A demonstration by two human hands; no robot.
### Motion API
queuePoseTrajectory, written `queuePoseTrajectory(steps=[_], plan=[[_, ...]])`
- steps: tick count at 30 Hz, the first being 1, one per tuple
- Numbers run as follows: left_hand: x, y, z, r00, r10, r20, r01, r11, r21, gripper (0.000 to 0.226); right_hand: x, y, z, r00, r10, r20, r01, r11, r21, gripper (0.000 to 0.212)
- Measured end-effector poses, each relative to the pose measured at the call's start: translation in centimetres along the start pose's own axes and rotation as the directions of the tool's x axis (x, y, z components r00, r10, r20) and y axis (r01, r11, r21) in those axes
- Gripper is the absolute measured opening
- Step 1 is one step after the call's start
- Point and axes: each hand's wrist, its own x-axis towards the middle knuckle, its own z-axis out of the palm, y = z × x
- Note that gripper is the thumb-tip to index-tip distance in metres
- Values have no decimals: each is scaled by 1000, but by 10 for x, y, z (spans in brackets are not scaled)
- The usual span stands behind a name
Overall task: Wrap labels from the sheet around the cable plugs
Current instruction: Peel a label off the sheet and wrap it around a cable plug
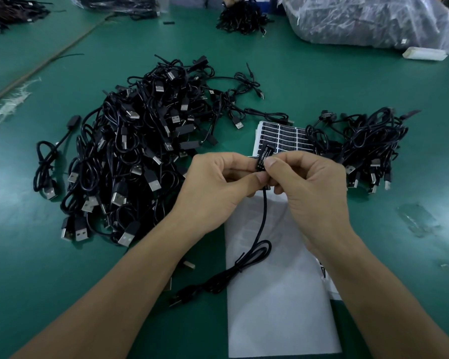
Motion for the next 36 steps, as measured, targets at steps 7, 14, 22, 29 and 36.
queuePoseTrajectory(steps=[7, 14, 22, 29, 36], plan=[[0, -1, 0, 1000, 12, 7, -12, 1000, 13, 13, 1, 0, 1, 1000, -1, -15, 1, 1000, -10, 18], [1, -1, 0, 1000, 9, 16, -9, 1000, 9, 13, 0, 1, 0, 999, -16, -31, 14, 998, -63, 19], [0, -2, 0, 1000, 21, 14, -22, 1000, 11, 14, -1, 2, 1, 996, -56, -67, 46, 989, -138, 19], [-1, -2, 0, 1000, 19, 8, -19, 1000, 20, 15, -1, 3, 1, 993, -55, -103, 36, 984, -176, 18], [-1, -3, 0, 999, 33, 5, -34, 998, 57, 12, 0, 4, -1, 994, -51, -98, 33, 984, -175, 10]])
